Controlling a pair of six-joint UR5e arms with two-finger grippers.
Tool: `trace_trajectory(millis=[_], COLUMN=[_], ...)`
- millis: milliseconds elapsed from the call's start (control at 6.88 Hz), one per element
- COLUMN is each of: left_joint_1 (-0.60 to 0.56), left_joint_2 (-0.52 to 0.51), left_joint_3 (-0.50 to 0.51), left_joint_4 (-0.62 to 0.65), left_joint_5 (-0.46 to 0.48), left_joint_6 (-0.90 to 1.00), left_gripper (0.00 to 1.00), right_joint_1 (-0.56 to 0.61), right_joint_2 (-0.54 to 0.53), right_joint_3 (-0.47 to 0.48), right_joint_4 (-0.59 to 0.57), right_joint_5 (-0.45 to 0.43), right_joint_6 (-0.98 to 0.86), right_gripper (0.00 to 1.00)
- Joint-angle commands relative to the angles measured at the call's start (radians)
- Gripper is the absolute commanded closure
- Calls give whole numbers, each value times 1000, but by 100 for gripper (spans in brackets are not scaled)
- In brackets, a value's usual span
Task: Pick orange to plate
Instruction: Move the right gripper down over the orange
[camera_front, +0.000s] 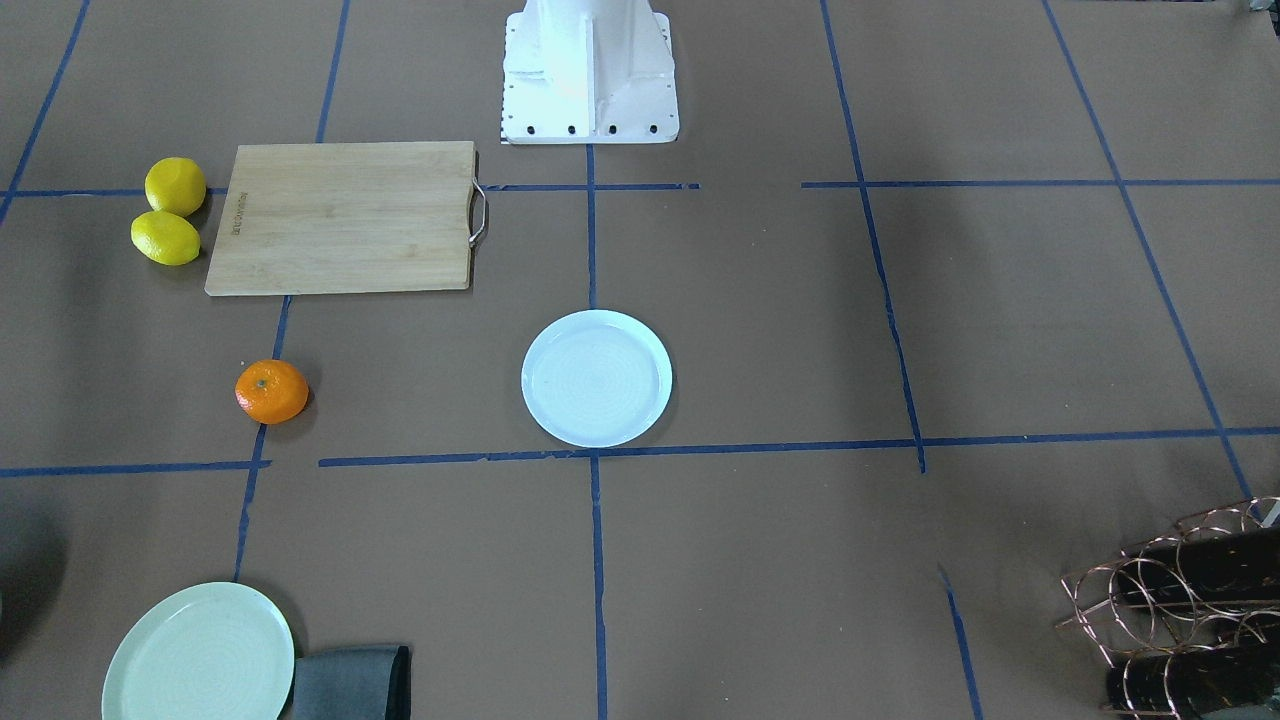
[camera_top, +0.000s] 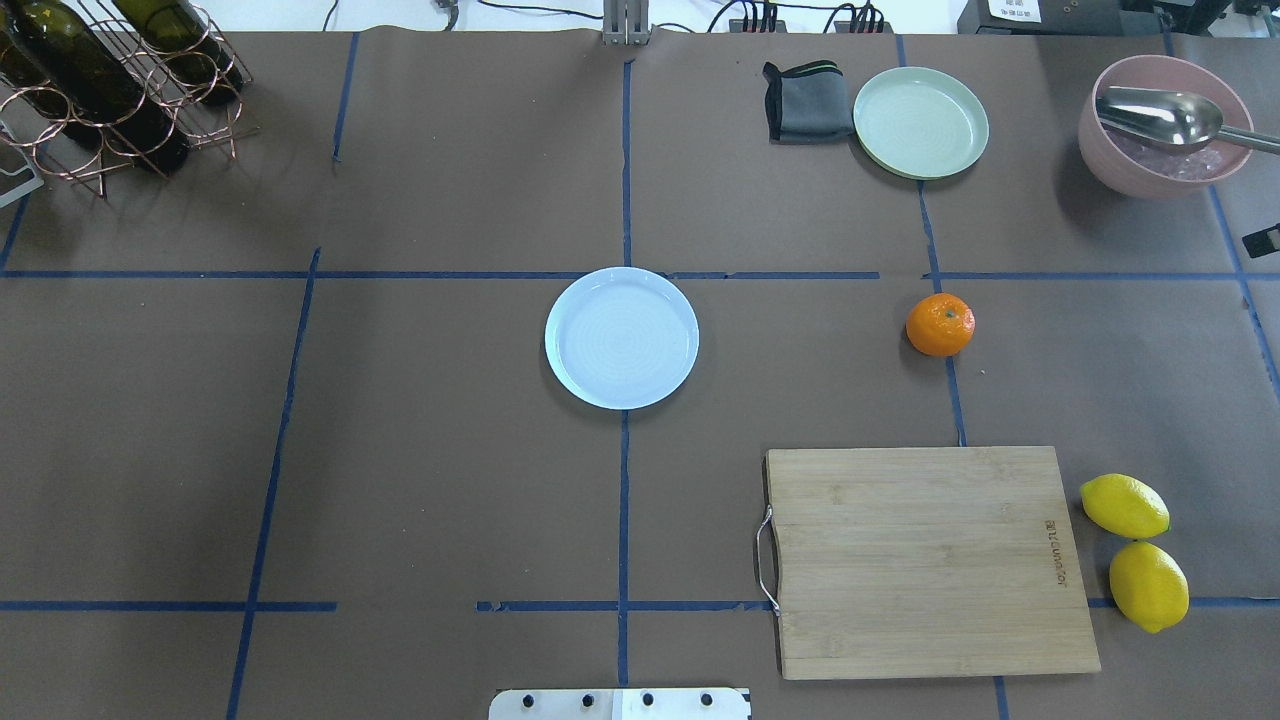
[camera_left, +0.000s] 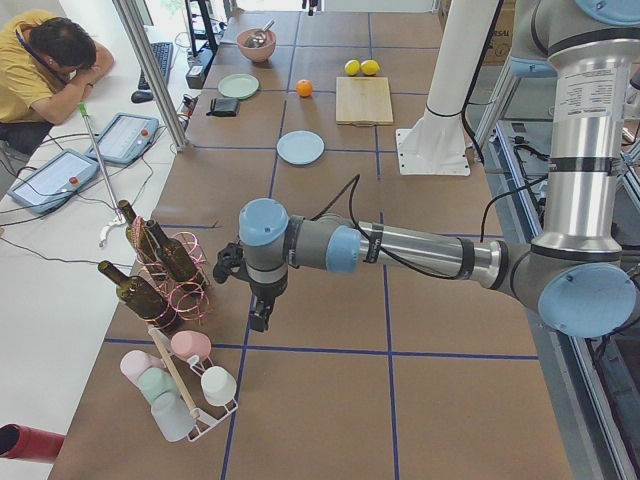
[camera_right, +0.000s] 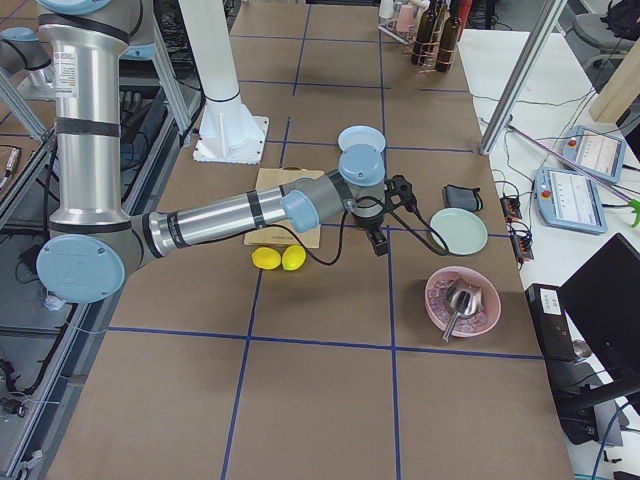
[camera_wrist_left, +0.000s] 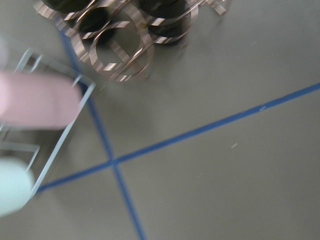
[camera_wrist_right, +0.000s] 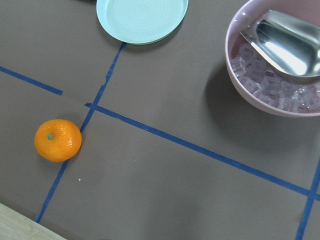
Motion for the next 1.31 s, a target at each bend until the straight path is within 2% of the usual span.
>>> trace_trajectory(millis=[0, 291, 582, 1164], left_joint_1=[-39, -38, -39, -39], left_joint_2=[47, 46, 55, 52], left_joint_3=[19, 18, 3, -2], left_joint_4=[15, 14, 14, 14], left_joint_5=[4, 0, -1, -3], left_joint_6=[2, 0, 6, 6], left_gripper=[0, 0, 0, 0], right_joint_1=[-288, -418, -475, -544], right_joint_2=[157, 227, 317, 326], right_joint_3=[-18, -52, -173, -242], right_joint_4=[1, 12, 15, 13], right_joint_5=[-224, -328, -419, -494], right_joint_6=[387, 534, 570, 570], right_gripper=[0, 0, 0, 0])
